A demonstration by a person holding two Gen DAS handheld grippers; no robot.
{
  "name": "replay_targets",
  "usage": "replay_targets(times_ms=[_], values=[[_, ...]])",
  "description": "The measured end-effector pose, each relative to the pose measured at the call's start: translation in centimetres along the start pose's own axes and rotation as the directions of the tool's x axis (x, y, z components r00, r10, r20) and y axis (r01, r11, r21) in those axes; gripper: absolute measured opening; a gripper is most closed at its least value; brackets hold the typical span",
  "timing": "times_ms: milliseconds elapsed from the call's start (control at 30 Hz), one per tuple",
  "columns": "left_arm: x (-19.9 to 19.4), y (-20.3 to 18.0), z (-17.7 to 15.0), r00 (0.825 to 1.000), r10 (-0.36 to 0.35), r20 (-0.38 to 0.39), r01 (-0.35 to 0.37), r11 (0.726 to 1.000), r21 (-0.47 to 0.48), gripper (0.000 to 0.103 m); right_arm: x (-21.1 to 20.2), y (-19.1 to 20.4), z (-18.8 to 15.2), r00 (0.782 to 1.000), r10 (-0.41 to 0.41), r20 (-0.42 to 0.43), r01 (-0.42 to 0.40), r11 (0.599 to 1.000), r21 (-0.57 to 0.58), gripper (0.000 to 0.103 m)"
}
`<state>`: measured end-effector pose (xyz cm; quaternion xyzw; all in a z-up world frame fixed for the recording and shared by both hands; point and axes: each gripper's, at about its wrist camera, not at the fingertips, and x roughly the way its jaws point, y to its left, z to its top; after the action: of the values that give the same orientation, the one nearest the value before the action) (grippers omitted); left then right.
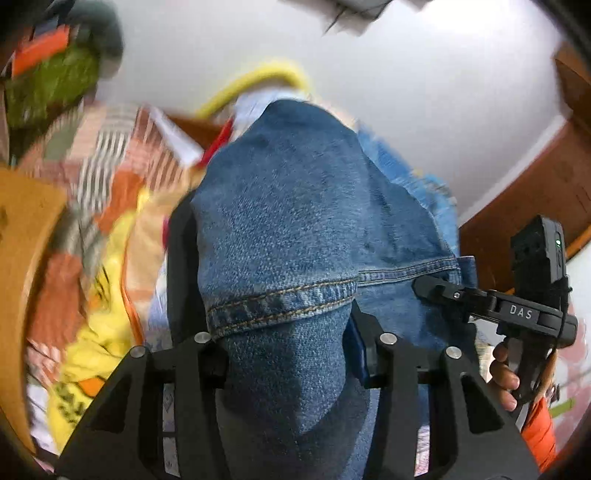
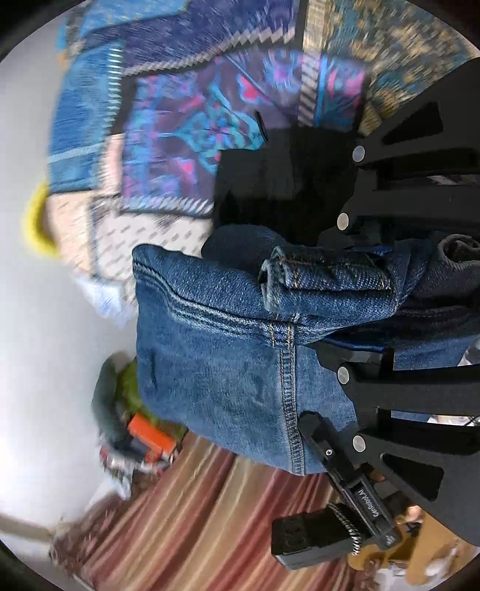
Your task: Fold large clothes
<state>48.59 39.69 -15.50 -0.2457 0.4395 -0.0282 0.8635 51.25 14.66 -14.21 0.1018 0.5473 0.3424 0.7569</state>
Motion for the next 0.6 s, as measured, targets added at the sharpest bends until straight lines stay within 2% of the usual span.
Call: replay_targets(times_ms=[67, 133, 267, 333, 433, 500, 600], values=[[1.4, 0.7, -0.6, 1.000, -0.005, -0.029, 0.005, 1.000, 0.016, 0.054, 1.8, -1.4, -0.6, 0.999, -0.030, -0.026, 0.030, 1.000, 0.002, 0.039], [1.8, 0.2, -0.8, 0.999, -0.002, -0.032, 0.004, 0.998, 0.069, 0.060, 2.5, -3.1, -1.2, 0.999, -0.019, -0.039, 0.020, 1.000, 0.022, 0.047], [1.4, -1.3, -1.2, 0.998, 0.057, -0.040, -0.053, 0.994, 0.097, 0.061, 1.0, -4.4, -2.1, 0.999, -0.010, -0.046, 0.013, 0.998, 0.064, 0.049], [1.1, -1.1, -1.4, 0.995, 0.087, -0.038, -0.084, 0.994, 0.065, 0.062, -1.1, -3.8, -2.8, 0.998, -0.050, -0.033, 0.051, 0.998, 0.044, 0.051], [-0.3, -1.7, -1.7, 0.989, 0.144, -0.025, -0.142, 0.989, 0.045, 0.062, -4.4, -2.2, -4.0, 0.988, -0.154, 0.030, 0.155, 0.987, -0.036, 0.051], [-2.2, -2.5, -2.2, 0.984, 0.176, -0.009, -0.175, 0.984, 0.044, 0.062, -7.2, -1.1, -5.1, 0.978, -0.194, 0.076, 0.201, 0.976, -0.083, 0.051], [-6.4, -4.3, -3.2, 0.980, 0.195, 0.040, -0.197, 0.979, 0.050, 0.062, -11.8, 1.2, -6.4, 0.965, -0.215, 0.153, 0.236, 0.962, -0.138, 0.051]])
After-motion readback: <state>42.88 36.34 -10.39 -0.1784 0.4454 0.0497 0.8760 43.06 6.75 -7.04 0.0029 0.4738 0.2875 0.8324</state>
